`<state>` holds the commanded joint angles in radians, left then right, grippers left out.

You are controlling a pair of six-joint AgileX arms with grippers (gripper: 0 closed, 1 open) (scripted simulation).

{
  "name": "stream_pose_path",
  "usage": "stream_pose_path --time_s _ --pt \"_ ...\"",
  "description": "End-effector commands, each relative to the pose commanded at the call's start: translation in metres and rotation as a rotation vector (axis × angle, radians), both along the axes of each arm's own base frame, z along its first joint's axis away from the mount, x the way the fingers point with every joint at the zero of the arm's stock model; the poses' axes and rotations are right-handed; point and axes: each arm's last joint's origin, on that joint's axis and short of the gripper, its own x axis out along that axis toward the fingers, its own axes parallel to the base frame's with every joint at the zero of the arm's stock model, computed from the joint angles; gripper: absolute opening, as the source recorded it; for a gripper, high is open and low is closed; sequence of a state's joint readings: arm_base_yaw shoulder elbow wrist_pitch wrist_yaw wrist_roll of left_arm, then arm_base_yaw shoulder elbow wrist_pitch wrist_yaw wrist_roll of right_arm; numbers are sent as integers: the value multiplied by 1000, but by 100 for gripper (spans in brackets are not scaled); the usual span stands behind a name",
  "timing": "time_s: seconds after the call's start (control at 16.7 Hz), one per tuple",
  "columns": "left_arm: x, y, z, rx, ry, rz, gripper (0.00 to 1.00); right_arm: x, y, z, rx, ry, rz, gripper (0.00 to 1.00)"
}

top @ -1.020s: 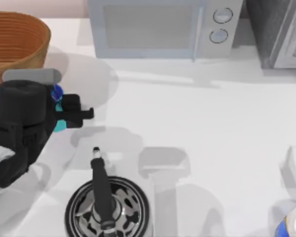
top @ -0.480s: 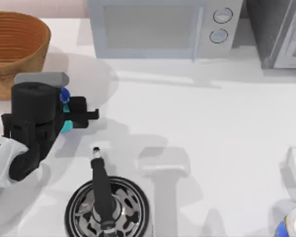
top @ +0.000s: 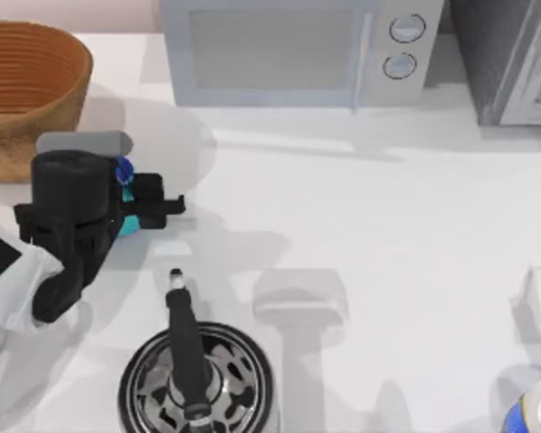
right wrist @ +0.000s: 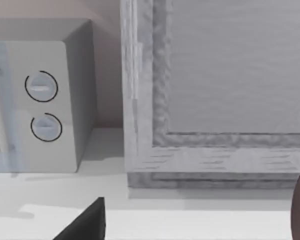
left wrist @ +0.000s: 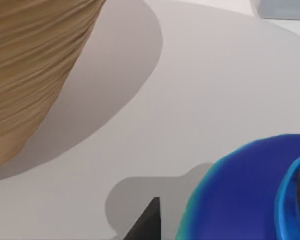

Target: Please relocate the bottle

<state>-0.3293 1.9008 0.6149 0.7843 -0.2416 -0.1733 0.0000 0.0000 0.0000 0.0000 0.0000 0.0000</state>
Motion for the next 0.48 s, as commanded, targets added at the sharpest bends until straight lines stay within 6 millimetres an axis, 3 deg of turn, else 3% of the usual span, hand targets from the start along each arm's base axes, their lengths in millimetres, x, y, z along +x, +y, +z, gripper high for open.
stream_pose_path --time_s 0.06,0.48 --pt "0 0 0 0 0 0 0 0 0 0 0 0 0 100" --pt "0 0 0 0 0 0 53 0 0 0 0 0 0 100"
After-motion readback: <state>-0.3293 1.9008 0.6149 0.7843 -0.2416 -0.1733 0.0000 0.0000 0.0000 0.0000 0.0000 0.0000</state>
